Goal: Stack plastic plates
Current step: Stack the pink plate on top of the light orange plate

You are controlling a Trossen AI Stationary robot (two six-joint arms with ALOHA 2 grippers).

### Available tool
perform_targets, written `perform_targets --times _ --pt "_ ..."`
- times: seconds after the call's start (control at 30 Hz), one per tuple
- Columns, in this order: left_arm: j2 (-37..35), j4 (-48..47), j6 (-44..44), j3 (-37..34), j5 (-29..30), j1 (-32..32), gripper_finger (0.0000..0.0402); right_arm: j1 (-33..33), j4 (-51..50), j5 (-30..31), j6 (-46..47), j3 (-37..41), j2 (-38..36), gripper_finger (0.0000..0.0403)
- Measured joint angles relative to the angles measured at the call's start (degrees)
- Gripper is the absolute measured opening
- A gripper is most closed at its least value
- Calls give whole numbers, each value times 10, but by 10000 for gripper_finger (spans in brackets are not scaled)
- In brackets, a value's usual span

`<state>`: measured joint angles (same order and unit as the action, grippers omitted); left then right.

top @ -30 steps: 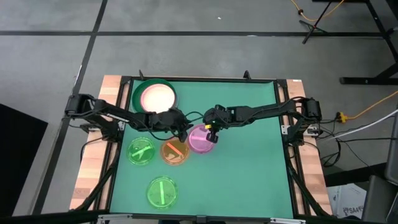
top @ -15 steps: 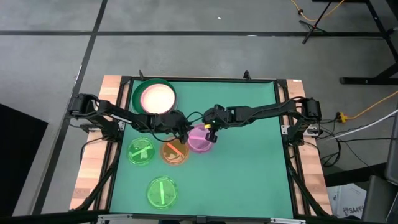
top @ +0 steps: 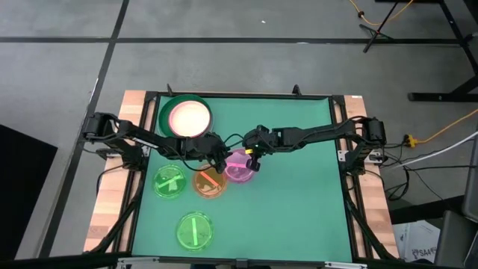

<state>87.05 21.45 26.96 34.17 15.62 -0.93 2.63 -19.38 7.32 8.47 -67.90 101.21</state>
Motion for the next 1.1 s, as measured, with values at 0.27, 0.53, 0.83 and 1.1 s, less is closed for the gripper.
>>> perform_targets --times 0.27,0.53,0.83,1.1 --pt "0 0 0 0 0 0 69 0 0 0 0 0 0 0" --pt "0 0 0 0 0 0 32 0 0 0 0 0 0 0" --pt "0 0 0 0 1 0 6 0 0 -2 0 0 0 0" --pt "0 0 0 0 1 0 2 0 0 -2 0 0 0 0"
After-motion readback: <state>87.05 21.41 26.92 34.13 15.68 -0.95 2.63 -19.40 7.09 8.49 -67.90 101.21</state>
